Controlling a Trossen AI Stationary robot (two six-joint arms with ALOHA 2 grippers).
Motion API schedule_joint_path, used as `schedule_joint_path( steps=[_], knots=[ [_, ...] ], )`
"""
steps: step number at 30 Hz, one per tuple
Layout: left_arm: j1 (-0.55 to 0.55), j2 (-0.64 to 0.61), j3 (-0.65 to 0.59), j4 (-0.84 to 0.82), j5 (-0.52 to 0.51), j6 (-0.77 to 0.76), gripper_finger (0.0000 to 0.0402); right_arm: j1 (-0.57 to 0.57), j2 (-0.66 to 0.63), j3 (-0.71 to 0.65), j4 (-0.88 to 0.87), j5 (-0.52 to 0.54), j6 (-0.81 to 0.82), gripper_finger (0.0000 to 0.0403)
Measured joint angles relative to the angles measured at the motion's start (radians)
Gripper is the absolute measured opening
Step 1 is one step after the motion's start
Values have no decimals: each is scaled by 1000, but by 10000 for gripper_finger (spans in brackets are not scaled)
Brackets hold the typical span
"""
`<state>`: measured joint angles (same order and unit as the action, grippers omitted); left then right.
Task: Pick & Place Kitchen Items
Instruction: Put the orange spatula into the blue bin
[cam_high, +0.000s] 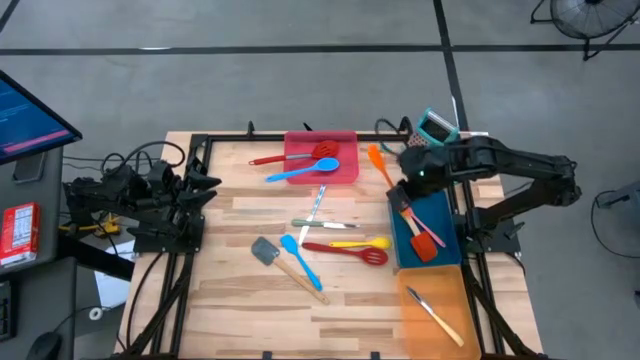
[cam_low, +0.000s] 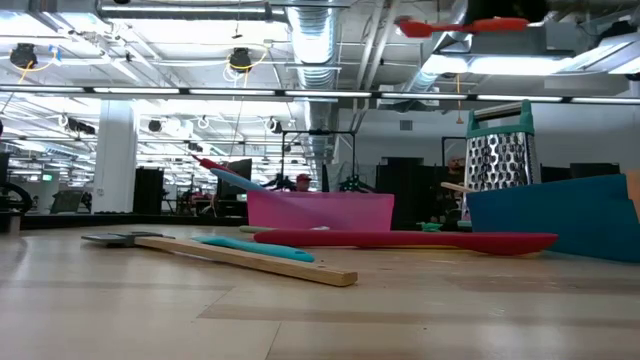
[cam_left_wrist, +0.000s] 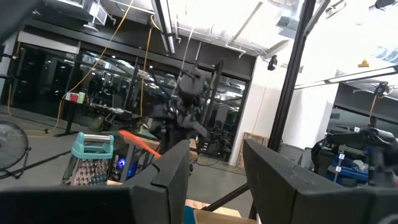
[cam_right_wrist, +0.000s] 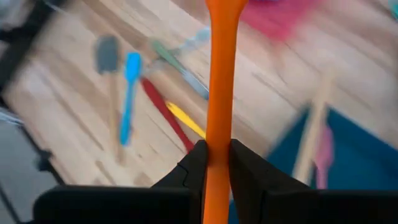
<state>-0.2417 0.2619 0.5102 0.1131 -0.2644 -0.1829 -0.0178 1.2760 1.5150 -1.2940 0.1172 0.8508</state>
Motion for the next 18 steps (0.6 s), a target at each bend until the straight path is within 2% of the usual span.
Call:
schedule_joint_path(
  steps=[6,9,18],
  knots=[
    [0,2,0,11,-2,-6,136,44,67,3,-177,16,144,47],
    [0,3,0,22,-4,-5,136,64,111,0,-267,16,161,47],
    [0,6,0,48,-50,-11,136,47,160,-2,-278,-42,165,47]
  ],
)
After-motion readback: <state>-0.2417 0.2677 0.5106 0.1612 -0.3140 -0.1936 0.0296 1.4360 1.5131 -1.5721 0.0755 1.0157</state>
